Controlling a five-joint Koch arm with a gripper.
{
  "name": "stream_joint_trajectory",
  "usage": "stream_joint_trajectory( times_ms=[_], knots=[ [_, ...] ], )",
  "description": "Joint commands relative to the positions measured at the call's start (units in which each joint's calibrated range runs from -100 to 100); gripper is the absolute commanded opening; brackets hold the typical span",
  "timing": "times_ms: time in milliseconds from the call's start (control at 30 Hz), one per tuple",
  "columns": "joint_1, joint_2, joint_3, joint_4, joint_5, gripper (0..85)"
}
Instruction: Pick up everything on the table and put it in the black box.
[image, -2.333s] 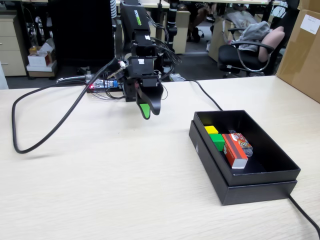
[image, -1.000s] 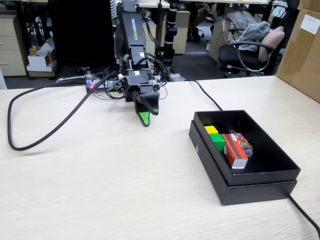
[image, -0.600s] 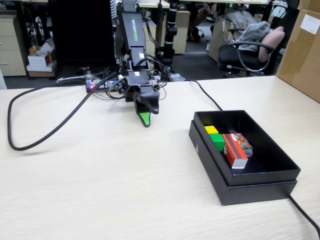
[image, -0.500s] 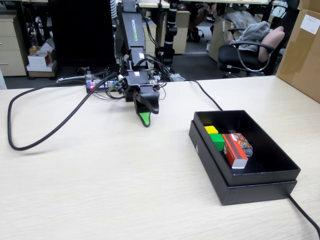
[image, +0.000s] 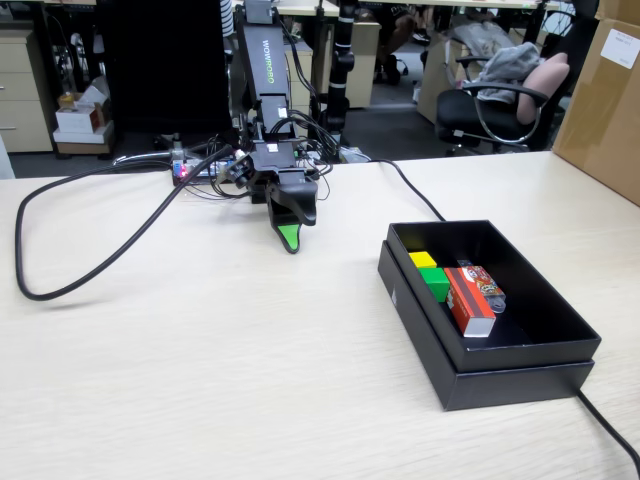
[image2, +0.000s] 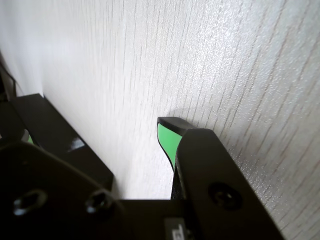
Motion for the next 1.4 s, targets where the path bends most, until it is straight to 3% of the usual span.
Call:
stream_joint_trajectory(
  times_ms=[0, 1367],
  knots=[
    [-0.15, -0.07, -0.53, -0.77, -0.05, 48.8],
    [-0.15, -4.08, -2.52, -0.59, 0.00, 48.8]
  ],
)
